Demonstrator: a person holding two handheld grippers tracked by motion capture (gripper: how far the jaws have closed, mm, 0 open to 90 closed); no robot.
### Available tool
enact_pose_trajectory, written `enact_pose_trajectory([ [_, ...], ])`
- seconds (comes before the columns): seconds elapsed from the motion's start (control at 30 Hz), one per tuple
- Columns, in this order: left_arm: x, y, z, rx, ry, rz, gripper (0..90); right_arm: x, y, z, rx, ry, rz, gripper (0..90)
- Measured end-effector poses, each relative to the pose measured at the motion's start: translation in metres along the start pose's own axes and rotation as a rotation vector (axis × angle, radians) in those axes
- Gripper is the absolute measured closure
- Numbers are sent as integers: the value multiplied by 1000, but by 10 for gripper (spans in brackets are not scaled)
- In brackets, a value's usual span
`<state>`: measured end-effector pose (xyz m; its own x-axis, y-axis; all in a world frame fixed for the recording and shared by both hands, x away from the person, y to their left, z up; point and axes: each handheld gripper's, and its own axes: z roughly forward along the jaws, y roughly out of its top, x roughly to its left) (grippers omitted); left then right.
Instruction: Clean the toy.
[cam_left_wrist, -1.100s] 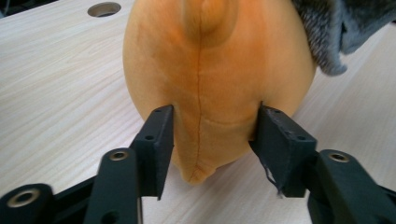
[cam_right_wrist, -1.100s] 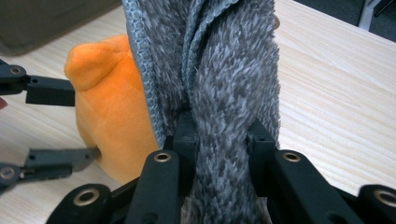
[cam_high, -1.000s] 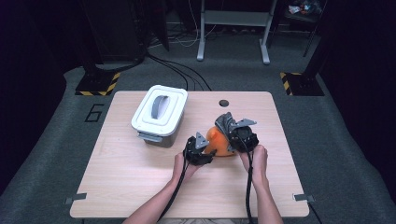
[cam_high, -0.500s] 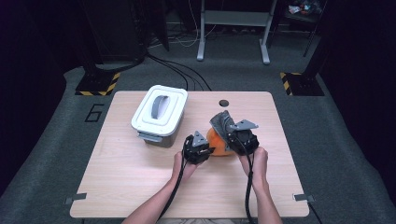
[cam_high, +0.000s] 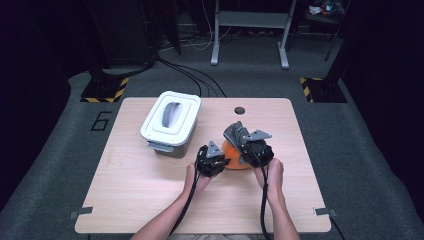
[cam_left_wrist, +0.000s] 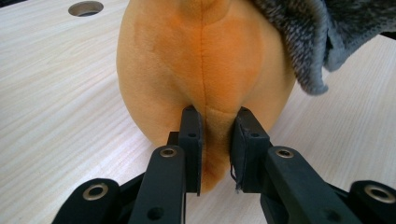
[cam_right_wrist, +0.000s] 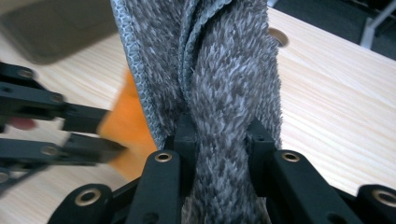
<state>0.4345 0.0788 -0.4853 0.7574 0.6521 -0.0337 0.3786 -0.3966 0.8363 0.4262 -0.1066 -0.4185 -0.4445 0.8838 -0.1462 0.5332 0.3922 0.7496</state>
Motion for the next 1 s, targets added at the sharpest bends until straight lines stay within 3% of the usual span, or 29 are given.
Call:
enact_pose_trajectory([
  [0.43,-2,0,2,-7,-3,6,750,-39,-28,16,76,-37,142,721],
  [0.8,-3,-1,2,-8,-6,11,748,-56,-44,31,184,-73,170,720],
  [0.9,-2,-2,2,-8,-9,8,747,-59,-46,28,185,-74,182,720],
  [1.0,-1,-3,2,-9,-8,12,746,-58,-41,15,147,-89,178,720],
])
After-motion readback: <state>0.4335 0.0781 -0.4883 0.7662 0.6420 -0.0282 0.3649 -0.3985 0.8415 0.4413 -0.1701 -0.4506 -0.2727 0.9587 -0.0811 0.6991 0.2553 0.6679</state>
